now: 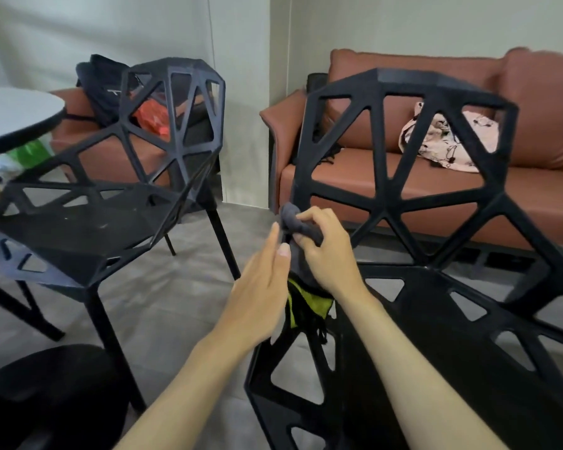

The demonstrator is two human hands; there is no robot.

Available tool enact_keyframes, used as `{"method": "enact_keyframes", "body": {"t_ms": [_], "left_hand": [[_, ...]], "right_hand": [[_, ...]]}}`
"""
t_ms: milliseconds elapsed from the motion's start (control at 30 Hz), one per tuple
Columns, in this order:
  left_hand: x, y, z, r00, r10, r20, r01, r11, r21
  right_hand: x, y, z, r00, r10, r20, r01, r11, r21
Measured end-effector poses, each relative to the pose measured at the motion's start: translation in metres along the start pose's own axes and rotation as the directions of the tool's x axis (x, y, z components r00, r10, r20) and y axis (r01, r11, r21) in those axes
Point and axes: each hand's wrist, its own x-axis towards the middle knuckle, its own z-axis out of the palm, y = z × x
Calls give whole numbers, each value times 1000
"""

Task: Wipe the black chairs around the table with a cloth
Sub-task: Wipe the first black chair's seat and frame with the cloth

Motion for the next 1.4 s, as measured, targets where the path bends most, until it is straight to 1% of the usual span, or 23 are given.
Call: {"method": "enact_keyframes", "body": {"t_ms": [33,100,167,233,300,400,467,533,600,667,767,833,867,900,967,1033,1067,1133,1200,1233,1267,1333,1400], "left_hand": [[1,1,2,1000,-3,30,3,1000,15],[0,2,5,997,-22,72,22,1000,-10],[-2,1,6,996,-23,89,25,999,-21],[-6,-1,5,995,-22,93,24,999,-23],[-9,-3,5,996,5,85,-5,1000,0],[-10,-1,7,997,34,66,-37,998,43],[-10,-1,8,999,42,26,-44,998,44],[-11,-3,9,999,53,-8,-52,996,77],[-12,-5,10,998,65,-28,-62,994,85],[-14,-5,10,996,75,-41,-72,996,60],[-16,-3,10,995,88,-47,-85,994,63],[-17,-2,10,995,86,-52,-83,995,64],[-17,-1,10,995,84,-54,-81,995,58],[-17,-1,10,995,85,-59,-82,995,53],[-15,-1,12,994,87,-67,-84,995,45],[-13,-1,12,994,87,-68,-84,996,43],[-13,-1,12,994,87,-66,-84,995,47],[-14,-4,12,994,93,-55,-90,994,61],[-14,-4,12,995,98,-36,-96,994,56],[-13,-3,12,996,88,-29,-86,996,35],[-13,-2,12,997,70,-24,-70,997,9],[-14,-1,13,998,49,-26,-50,998,-31],[-15,-2,13,998,51,-41,-52,998,-39]], "right_hand": [[-9,-1,-2,1000,-12,14,12,1000,28],[-5,0,-6,998,-6,56,3,999,40],[25,1,-7,998,2,68,-1,1000,-15],[58,4,-4,1000,23,16,-22,997,-68],[77,8,1,998,47,-43,-50,997,-60],[70,19,4,995,62,-83,-66,997,-48],[56,33,5,990,113,-82,-119,990,-80],[37,58,3,980,188,-70,-198,966,-166],[15,82,-1,953,299,-55,-303,911,-281],[-2,98,-6,917,396,-38,-383,853,-353],[-3,101,-9,884,467,-9,-440,828,-348],[5,94,-6,857,514,-18,-502,829,-248],[10,87,-3,858,513,-34,-510,840,-188],[16,79,0,876,480,-50,-482,866,-132],[30,56,6,930,357,-81,-362,931,-41],[44,34,9,965,238,-110,-242,970,-16],[48,28,9,970,209,-123,-213,977,-19],[46,32,10,969,212,-129,-218,975,-37],[32,51,7,956,266,-122,-282,951,-130],[24,64,3,940,321,-112,-338,921,-192],[16,76,-3,916,393,-87,-402,883,-244],[5,92,-17,858,513,-19,-498,823,-274],[1,96,-28,841,538,62,-496,810,-312]]}}
